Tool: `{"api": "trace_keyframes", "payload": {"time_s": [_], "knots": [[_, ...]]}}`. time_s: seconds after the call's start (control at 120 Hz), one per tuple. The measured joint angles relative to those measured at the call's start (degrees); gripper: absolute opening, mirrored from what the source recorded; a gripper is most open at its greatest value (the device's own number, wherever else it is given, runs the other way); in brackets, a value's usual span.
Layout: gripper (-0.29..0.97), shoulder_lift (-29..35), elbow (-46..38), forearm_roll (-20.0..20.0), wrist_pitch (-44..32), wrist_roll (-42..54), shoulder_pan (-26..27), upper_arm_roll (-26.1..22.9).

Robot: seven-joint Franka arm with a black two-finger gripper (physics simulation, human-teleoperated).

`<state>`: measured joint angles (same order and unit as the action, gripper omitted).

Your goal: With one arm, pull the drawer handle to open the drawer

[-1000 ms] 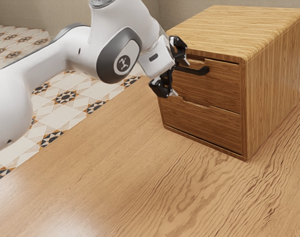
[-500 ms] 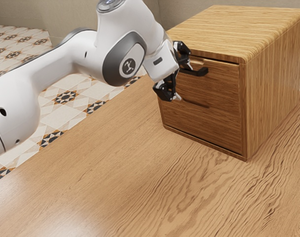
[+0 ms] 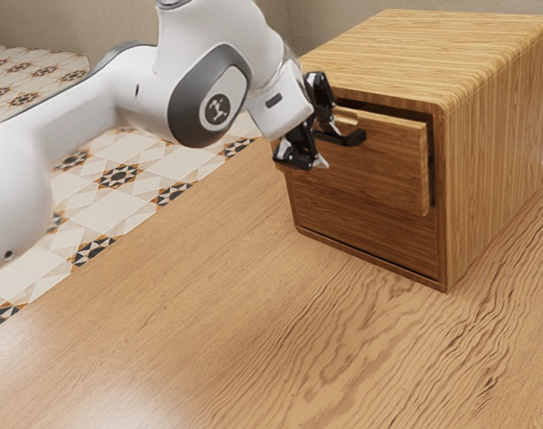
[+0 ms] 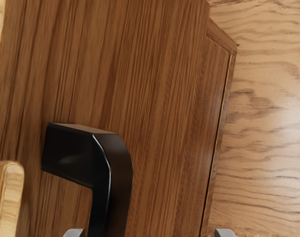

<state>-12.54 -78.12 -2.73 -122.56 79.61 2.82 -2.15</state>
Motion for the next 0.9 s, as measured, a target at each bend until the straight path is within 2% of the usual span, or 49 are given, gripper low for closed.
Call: {"api": "trace_keyframes", "payload": {"time_s": [0.342, 0.9], "knots": [[0.25, 3.9, -4.6, 0.0, 1.9, -0.6, -0.1, 1.4], [0.24, 11.4, -13.2, 0.2, 1.5, -1.4, -0.3, 0.9]]}}
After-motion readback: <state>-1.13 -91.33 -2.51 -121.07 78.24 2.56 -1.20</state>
